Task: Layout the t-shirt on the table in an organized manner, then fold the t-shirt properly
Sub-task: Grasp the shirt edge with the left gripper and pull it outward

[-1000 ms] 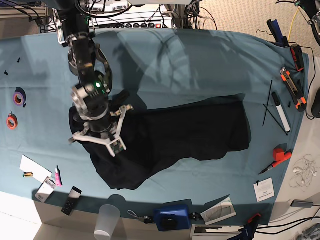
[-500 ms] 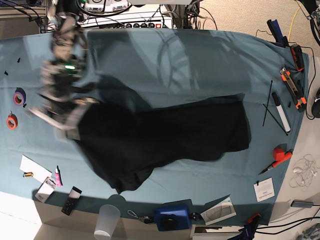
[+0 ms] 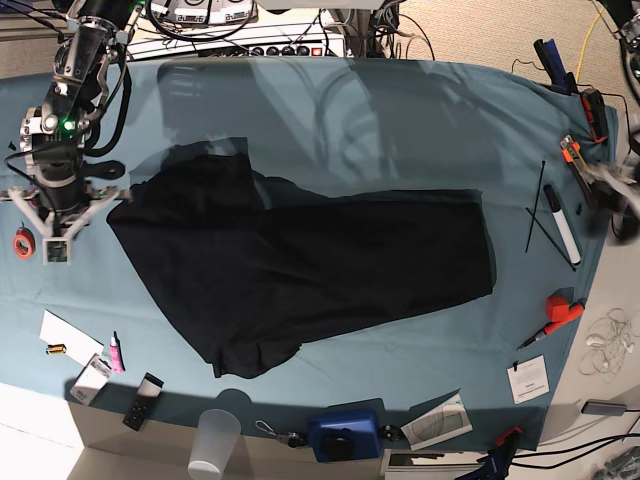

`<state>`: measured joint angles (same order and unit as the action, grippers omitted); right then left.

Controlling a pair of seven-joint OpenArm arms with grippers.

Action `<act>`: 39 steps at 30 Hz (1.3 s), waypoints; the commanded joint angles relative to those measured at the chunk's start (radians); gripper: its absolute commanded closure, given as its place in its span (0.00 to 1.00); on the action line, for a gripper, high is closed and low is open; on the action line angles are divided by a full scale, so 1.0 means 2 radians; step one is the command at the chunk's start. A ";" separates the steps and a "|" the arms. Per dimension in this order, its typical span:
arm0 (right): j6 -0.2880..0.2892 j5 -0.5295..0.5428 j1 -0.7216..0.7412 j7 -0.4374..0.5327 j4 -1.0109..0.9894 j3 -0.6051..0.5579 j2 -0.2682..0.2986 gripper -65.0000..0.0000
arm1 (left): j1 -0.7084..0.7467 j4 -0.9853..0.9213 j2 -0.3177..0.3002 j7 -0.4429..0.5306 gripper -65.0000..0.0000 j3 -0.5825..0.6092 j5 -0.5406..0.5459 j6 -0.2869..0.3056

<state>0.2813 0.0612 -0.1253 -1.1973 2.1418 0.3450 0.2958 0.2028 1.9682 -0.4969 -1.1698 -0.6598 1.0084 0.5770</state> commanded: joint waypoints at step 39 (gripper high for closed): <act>0.061 -0.004 -0.073 0.024 0.008 0.003 0.006 0.82 | -0.349 -0.376 0.137 0.193 0.45 0.411 -0.300 -0.108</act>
<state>0.4118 0.0570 -0.2775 -1.1698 2.1414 0.3450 0.2935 -0.4606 1.1984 -0.2184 -0.7998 0.1680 0.3885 0.3626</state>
